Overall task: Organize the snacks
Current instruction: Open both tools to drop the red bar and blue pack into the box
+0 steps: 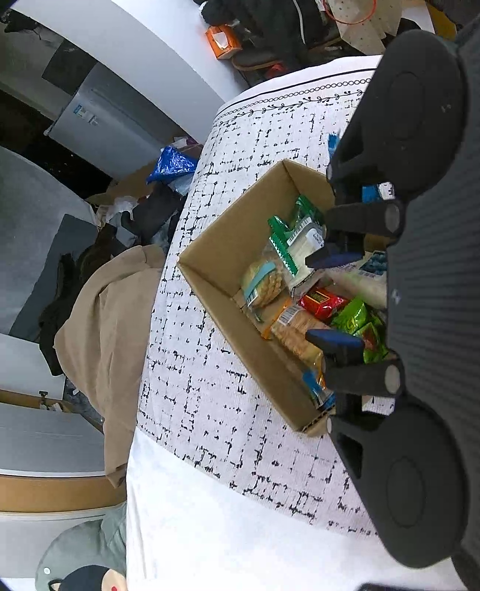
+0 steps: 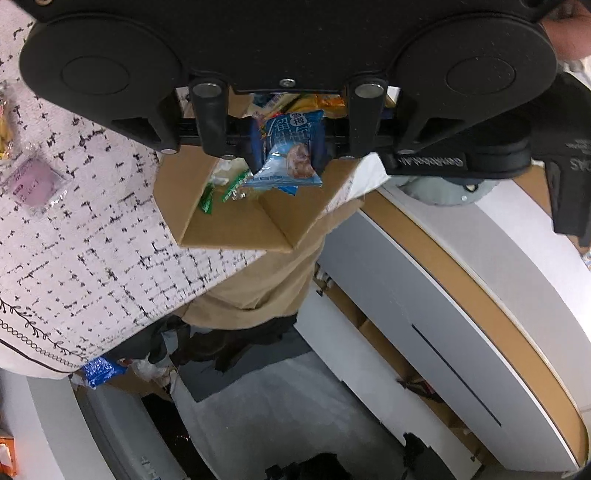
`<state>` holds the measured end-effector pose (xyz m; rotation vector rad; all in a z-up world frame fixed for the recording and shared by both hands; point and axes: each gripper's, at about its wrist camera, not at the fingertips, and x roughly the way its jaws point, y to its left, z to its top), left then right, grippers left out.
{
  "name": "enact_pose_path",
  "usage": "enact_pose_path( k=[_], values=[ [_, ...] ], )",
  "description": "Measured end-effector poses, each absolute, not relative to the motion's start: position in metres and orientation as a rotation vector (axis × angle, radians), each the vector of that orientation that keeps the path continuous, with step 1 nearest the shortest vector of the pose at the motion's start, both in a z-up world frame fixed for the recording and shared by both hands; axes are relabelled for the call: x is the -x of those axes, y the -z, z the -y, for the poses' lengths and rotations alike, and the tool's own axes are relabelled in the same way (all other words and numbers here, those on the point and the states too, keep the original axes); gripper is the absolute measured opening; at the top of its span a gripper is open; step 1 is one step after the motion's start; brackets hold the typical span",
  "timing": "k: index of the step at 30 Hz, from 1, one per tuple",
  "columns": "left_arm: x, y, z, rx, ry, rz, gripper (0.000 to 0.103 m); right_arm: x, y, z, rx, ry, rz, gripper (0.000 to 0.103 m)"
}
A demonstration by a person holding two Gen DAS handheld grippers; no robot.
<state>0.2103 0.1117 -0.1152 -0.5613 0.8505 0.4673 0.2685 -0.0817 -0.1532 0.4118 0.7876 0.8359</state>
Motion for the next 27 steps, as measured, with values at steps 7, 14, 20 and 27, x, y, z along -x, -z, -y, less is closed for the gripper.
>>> enact_pose_path(
  k=[7,14,20,27],
  values=[
    [-0.203,0.11,-0.108,0.552,-0.491,-0.863,0.062,-0.265,0.147,0.095,-0.424,-0.799,-0.792,0.068],
    [-0.196,0.096,-0.096,0.493,-0.491,-0.867,0.079,-0.261,0.133,0.113,-0.408,-0.754,-0.764,0.083],
    [-0.194,0.091,-0.085,0.482,-0.483,-0.896,0.082,-0.257,0.123,0.129,-0.395,-0.715,-0.756,0.089],
    [-0.192,0.088,-0.068,0.463,-0.471,-0.912,0.083,-0.254,0.116,0.152,-0.36,-0.658,-0.77,0.096]
  ],
)
